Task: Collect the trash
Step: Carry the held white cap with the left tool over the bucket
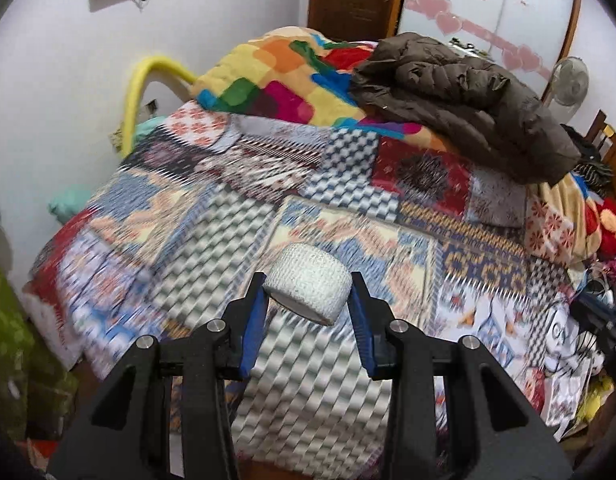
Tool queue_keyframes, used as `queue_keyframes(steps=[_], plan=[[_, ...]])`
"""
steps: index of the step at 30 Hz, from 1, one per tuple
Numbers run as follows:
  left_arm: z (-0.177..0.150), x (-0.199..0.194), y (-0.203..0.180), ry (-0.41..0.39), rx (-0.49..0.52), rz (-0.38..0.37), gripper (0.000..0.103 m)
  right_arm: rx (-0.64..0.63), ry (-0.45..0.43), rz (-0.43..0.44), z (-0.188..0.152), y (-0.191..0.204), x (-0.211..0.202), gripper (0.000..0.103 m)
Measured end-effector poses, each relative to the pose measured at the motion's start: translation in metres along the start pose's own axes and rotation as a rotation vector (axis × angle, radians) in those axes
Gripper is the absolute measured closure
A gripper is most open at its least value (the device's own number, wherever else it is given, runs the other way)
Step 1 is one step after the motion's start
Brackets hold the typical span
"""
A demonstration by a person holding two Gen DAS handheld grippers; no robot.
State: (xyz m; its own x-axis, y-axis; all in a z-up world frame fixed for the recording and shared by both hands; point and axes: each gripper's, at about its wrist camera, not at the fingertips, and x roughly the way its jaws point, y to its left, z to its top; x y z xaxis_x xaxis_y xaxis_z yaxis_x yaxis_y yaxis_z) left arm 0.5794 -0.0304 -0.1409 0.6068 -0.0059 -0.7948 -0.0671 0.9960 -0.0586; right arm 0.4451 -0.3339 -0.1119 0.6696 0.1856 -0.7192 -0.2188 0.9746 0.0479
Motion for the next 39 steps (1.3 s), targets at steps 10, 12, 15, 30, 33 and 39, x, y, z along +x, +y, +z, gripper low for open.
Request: queue_keyframes(steps=[10,12,15,30,33,39], plan=[[-0.078,-0.084,0.065,0.004,-0.072,0.078,0.064,-0.126,-0.028,0.025,-0.025,0.084,-0.052,0.085],[-0.092,-0.098,0.080,0.003,-0.094,0.088,0.064,-0.144,-0.034,0.043,-0.029,0.101,-0.060,0.085],[-0.115,-0.122,0.104,-0.004,-0.130,0.093,0.064,-0.175,-0.039,0.071,-0.039,0.129,-0.068,0.085],[-0.219,-0.221,0.207,-0.057,-0.222,0.191,0.064,-0.361,0.010,0.232,-0.104,0.272,-0.068,0.085],[-0.235,-0.234,0.222,-0.059,-0.212,0.218,0.064,-0.386,0.032,0.250,-0.115,0.292,-0.063,0.085],[-0.267,-0.248,0.249,-0.048,-0.201,0.235,0.064,-0.445,0.085,0.280,-0.139,0.332,-0.048,0.085]])
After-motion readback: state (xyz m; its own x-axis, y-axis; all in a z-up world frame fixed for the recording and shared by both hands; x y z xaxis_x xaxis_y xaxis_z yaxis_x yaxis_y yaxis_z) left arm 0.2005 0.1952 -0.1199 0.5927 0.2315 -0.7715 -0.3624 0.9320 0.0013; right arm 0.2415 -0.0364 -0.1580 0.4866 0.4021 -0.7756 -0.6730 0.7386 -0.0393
